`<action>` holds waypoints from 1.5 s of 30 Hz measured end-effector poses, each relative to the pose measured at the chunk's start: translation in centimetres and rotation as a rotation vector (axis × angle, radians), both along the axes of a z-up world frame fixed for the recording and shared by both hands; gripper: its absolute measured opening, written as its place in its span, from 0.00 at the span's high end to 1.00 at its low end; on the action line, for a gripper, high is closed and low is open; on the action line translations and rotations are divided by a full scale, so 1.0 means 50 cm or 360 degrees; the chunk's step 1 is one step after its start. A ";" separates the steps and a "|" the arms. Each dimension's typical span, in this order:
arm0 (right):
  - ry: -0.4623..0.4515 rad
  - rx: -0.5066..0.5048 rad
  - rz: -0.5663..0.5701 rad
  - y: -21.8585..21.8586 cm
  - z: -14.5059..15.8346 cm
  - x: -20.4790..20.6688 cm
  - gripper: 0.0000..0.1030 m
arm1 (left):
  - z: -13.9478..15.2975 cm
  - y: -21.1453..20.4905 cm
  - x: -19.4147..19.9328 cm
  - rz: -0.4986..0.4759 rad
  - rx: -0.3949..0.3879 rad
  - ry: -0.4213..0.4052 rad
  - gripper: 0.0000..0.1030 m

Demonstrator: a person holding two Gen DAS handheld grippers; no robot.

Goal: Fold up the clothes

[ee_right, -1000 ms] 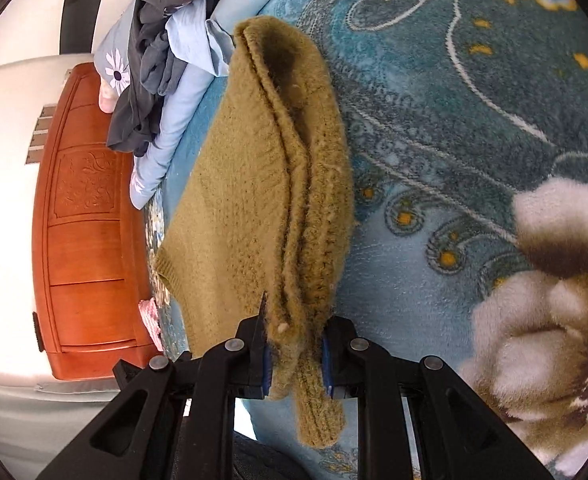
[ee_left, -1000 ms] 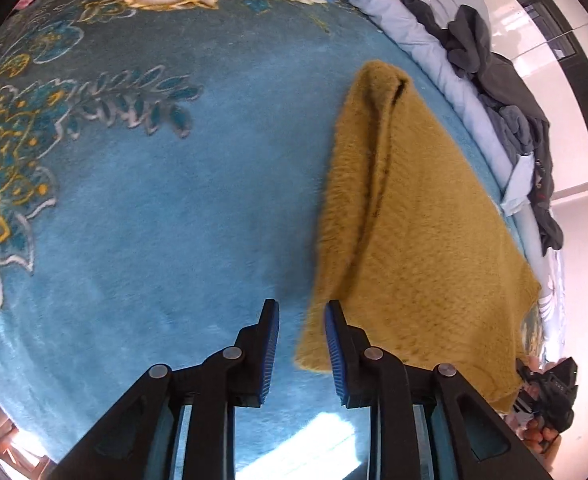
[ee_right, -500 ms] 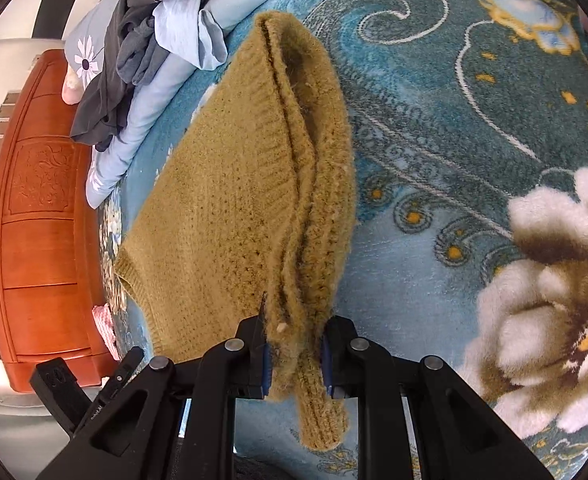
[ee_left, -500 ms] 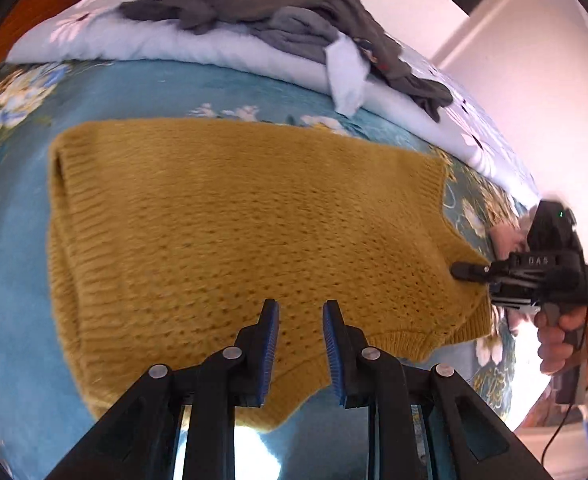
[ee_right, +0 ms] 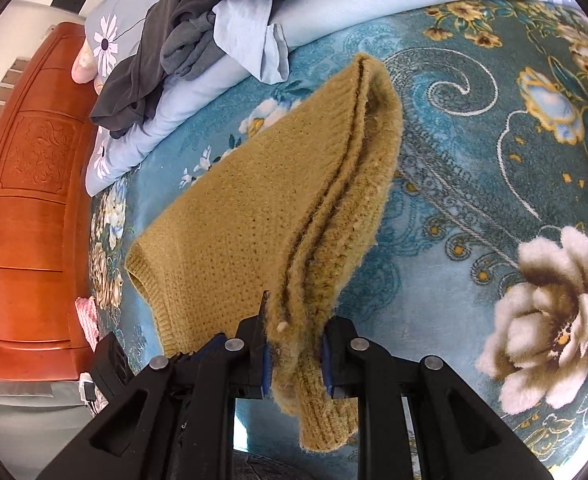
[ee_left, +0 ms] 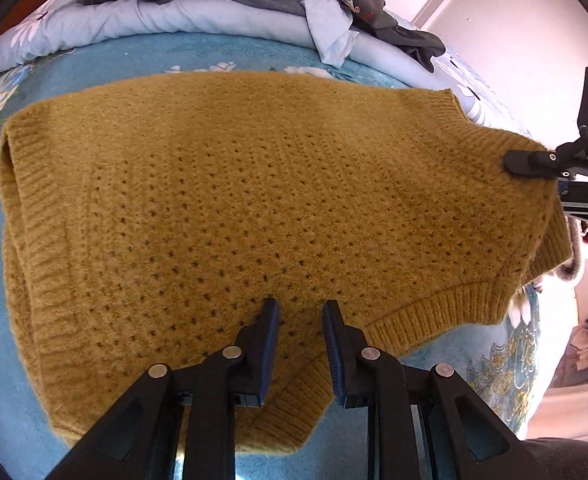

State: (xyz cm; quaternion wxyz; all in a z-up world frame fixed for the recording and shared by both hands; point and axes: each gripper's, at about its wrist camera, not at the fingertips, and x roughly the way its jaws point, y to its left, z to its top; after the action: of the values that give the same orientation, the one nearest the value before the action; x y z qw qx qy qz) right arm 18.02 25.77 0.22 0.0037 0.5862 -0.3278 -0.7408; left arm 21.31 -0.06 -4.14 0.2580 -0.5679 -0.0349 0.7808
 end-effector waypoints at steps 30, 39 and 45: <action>-0.0050 0.0839 0.1674 -0.715 -0.064 -0.060 0.80 | 0.068 -0.461 0.215 0.1307 0.0482 0.0132 0.75; -0.0002 0.0364 0.1636 -0.672 -0.033 -0.064 0.60 | 0.057 -0.431 0.204 0.1262 0.0611 0.0089 0.60; 0.0073 0.0308 0.1207 -0.493 0.018 -0.101 0.60 | 0.050 -0.392 0.178 0.1187 0.0798 0.0027 0.44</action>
State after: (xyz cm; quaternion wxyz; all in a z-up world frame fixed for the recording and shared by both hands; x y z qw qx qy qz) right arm 12.97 1.12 1.11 0.2293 0.6468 -0.0164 -0.7272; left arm 30.21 -19.68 -1.63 0.0888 -0.4298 -0.4235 0.7925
